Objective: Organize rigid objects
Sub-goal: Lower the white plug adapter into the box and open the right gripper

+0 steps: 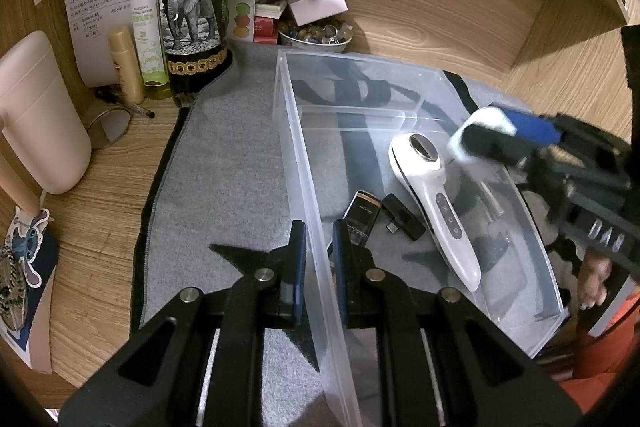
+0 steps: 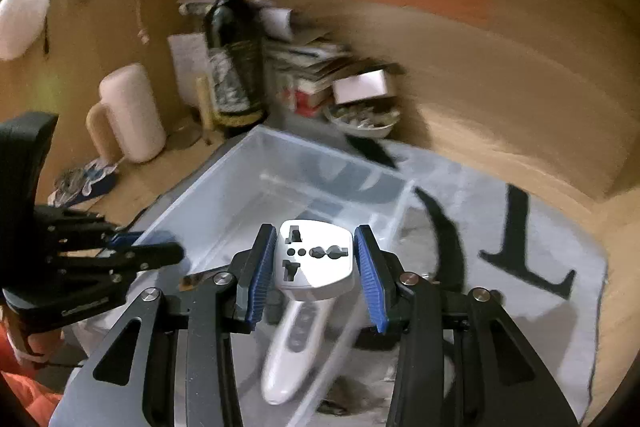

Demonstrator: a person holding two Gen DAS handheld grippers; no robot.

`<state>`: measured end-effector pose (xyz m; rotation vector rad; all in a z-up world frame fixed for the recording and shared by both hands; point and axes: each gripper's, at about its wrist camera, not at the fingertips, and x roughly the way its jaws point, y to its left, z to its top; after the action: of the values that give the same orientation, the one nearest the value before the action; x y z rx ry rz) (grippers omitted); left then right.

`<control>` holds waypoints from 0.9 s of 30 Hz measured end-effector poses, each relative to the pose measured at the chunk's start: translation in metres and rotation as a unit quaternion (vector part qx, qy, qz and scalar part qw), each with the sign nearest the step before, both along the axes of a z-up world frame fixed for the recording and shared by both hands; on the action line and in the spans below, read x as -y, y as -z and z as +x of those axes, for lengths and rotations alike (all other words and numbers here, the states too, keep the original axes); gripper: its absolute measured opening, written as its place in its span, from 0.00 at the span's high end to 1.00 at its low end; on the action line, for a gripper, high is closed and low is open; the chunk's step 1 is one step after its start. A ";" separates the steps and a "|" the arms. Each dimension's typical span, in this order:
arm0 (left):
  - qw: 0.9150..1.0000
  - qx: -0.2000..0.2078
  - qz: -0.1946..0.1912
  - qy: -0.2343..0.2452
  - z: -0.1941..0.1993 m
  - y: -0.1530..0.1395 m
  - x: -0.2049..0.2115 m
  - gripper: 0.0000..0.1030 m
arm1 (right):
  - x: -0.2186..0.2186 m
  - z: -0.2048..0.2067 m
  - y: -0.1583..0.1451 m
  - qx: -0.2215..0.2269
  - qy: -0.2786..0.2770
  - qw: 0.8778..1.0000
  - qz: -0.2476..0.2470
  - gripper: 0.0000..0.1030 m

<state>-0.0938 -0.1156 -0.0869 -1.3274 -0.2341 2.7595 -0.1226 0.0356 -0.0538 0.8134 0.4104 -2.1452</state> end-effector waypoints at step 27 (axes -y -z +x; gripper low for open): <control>1.000 0.000 -0.002 0.001 0.000 0.000 0.000 0.87 | 0.001 0.001 0.005 0.008 -0.005 1.000 0.014 0.35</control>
<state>-0.0941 -0.1155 -0.0867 -1.3270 -0.2281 2.7596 -0.1217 0.0346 -0.0589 0.8426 0.4373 -2.1256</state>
